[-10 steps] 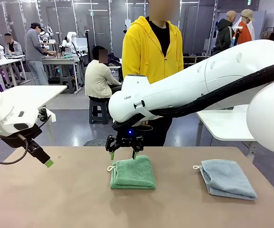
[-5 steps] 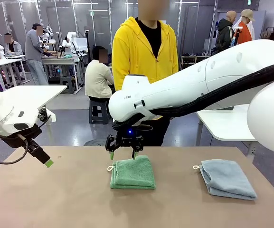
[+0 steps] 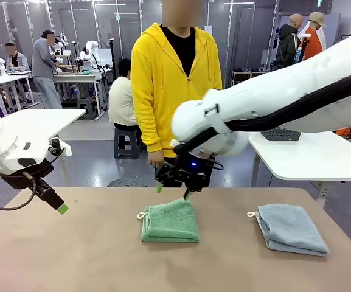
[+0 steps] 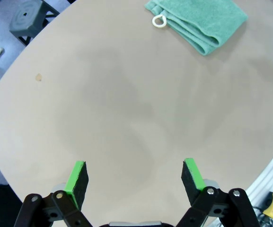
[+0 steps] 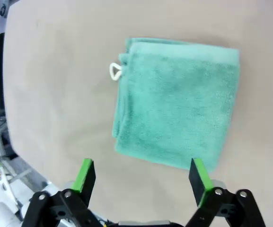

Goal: Fold the towels and place them in the basket.
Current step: Stack the folded Towel with hook on the right side of the table.

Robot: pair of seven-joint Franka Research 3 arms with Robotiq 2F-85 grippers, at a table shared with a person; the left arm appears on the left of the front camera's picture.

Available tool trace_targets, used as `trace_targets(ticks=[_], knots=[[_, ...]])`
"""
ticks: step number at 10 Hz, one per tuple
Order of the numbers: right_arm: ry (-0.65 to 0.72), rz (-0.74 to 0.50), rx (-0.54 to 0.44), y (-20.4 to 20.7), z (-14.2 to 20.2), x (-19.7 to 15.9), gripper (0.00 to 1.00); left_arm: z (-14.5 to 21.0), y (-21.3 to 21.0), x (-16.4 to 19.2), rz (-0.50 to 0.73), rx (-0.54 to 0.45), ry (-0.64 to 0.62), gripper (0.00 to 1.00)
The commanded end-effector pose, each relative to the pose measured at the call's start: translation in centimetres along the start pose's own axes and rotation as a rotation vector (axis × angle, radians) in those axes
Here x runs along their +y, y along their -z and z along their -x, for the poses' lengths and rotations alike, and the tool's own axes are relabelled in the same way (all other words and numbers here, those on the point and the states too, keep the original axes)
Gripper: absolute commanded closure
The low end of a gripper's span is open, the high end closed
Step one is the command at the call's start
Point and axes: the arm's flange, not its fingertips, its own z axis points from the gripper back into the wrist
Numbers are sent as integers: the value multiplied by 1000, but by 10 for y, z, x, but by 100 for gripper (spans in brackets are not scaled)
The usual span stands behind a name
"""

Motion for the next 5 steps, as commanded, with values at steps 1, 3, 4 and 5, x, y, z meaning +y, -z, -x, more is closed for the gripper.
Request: trace_targets(ticks=[1, 3, 4, 5], knots=[[24, -190, -67, 4, 24, -50, 0, -1, -2, -2, 0, 15, -6, 0], [71, -258, -93, 16, 22, -89, 0, -1, -2, -2, 0, 15, -6, 0], [86, -285, -108, 24, 22, -102, 0, -1, -2, -2, 0, 15, -6, 0], [68, -297, -128, 32, 22, -113, 0, -1, -2, -2, 0, 15, -6, 0]])
